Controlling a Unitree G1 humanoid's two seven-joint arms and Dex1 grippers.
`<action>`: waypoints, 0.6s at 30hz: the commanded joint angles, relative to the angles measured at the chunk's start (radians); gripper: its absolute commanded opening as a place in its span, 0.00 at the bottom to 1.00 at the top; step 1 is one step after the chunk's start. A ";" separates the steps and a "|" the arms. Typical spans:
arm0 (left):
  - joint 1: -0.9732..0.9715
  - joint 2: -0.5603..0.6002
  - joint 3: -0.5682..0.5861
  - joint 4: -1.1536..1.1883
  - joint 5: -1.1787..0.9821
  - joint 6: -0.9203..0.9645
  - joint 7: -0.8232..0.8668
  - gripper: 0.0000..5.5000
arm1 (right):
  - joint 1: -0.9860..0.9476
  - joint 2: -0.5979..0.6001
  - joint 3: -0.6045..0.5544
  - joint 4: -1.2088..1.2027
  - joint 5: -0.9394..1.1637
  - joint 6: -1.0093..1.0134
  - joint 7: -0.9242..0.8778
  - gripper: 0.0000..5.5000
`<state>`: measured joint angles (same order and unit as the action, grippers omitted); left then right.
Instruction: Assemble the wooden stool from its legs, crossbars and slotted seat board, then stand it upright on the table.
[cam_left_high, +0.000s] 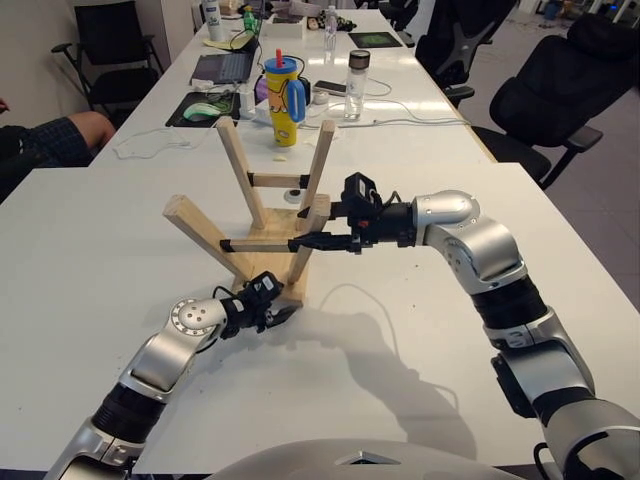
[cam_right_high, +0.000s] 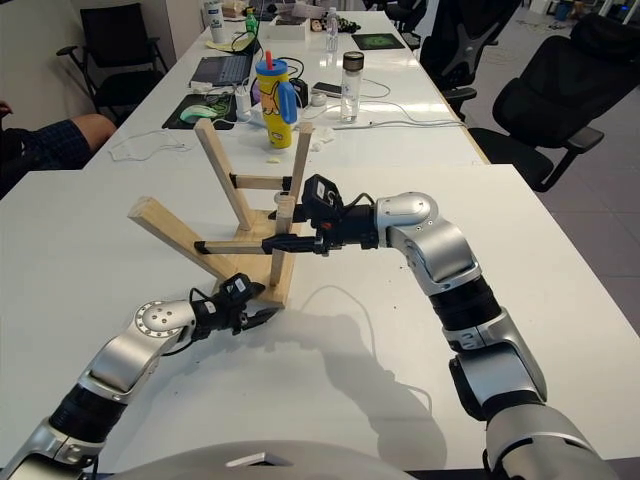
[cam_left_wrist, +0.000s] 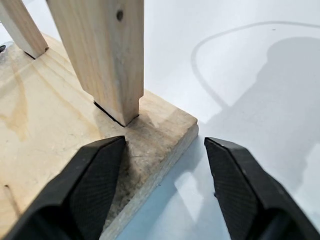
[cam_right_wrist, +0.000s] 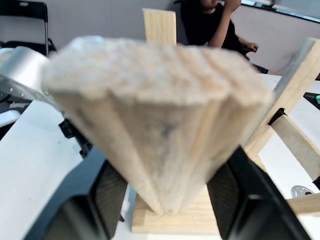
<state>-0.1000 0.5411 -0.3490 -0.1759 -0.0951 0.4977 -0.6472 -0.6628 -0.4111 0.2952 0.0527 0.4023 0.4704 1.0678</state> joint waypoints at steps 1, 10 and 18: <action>0.015 -0.035 -0.037 0.144 0.043 0.120 0.036 0.53 | 0.061 0.035 0.021 0.084 -0.030 0.018 -0.024 0.45; -0.019 -0.103 -0.022 0.212 0.049 0.166 0.121 0.53 | 0.143 -0.052 -0.001 0.065 -0.110 -0.021 -0.039 0.57; -0.050 -0.139 -0.019 0.250 0.051 0.177 0.156 0.53 | 0.253 -0.082 -0.175 0.002 -0.027 -0.042 -0.071 0.53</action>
<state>-0.2080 0.3962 -0.3371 -0.0447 -0.0865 0.5476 -0.5098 -0.4162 -0.5224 0.2455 0.1574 0.2467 0.3911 1.0149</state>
